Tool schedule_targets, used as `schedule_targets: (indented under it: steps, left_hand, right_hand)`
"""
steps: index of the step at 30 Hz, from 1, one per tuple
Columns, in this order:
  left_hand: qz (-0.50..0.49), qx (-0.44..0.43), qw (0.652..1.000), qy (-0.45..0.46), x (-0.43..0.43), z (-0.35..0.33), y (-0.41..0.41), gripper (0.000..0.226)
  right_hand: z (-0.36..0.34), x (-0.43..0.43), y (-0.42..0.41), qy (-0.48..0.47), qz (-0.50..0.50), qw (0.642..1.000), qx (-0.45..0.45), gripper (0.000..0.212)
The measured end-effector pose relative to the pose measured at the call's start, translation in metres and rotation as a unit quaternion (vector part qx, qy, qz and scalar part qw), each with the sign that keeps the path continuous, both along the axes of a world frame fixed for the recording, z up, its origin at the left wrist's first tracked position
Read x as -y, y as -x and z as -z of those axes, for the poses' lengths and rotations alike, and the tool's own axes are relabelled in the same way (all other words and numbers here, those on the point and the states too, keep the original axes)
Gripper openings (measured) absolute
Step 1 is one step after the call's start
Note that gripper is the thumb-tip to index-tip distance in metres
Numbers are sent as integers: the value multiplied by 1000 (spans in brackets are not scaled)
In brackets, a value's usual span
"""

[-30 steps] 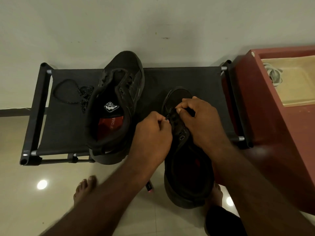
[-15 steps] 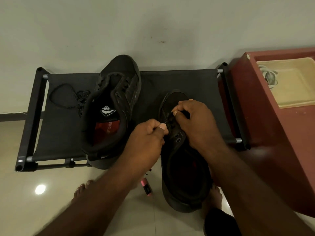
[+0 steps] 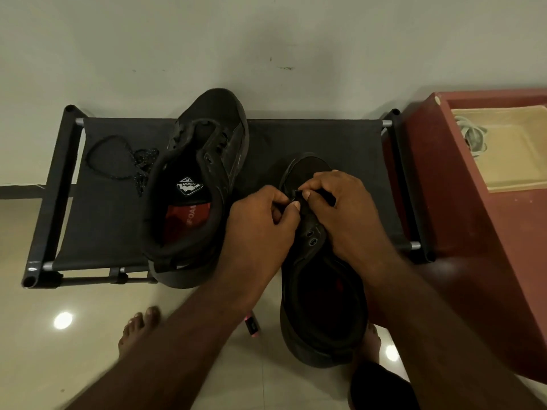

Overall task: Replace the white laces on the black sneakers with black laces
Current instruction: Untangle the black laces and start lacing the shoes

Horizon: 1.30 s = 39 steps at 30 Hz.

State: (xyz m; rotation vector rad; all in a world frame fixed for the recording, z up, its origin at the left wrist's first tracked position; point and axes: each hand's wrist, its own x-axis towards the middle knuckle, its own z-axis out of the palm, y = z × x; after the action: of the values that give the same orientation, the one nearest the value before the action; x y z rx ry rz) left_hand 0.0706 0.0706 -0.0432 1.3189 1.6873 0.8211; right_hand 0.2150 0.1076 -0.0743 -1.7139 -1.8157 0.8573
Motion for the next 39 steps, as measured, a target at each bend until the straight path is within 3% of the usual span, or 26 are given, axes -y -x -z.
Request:
schedule_targets:
  steps: [5, 7, 9, 10, 16, 20, 26, 31, 34, 36, 39]
  left_hand:
    - [11, -34, 999, -26, -9, 6, 1, 13]
    - [-28, 54, 997, 40, -11, 9, 1, 17]
    - [-72, 170, 974, 132, -11, 8, 0, 18]
    - [-75, 185, 968, 152, -10, 8, 0, 18]
    - [17, 23, 999, 13, 0, 9, 2, 11]
    - [73, -114, 988, -80, 7, 13, 2, 26]
    - [149, -173, 971, -71, 4, 8, 6, 39]
    - [53, -17, 998, -9, 2, 5, 6, 28]
    - [29, 22, 998, 42, -3, 4, 8, 27]
    - [26, 50, 997, 54, -6, 2, 9, 25]
    - [24, 37, 998, 36, -4, 2, 6, 20]
  right_hand:
    - [-1, 1, 1, -2, 6, 1000, -9, 14]
    - [-2, 2, 1, -2, 10, 1000, -13, 17]
    - [-3, 2, 1, -6, 4, 1000, -13, 19]
    - [-4, 3, 1, -5, 1, 1000, -13, 20]
    - [-3, 2, 0, -4, 0, 1000, -17, 19]
    - [-2, 1, 2, -3, 17, 1000, -15, 24]
    - [-5, 1, 1, -3, 23, 999, -45, 22]
    - [-21, 1, -13, 63, 159, 971, -167, 22]
    - [-31, 1, -30, 105, 247, 937, -223, 16]
    - [-38, 8, -36, 136, 228, 940, -212, 19]
    - [-42, 18, -34, 150, 150, 970, -121, 31]
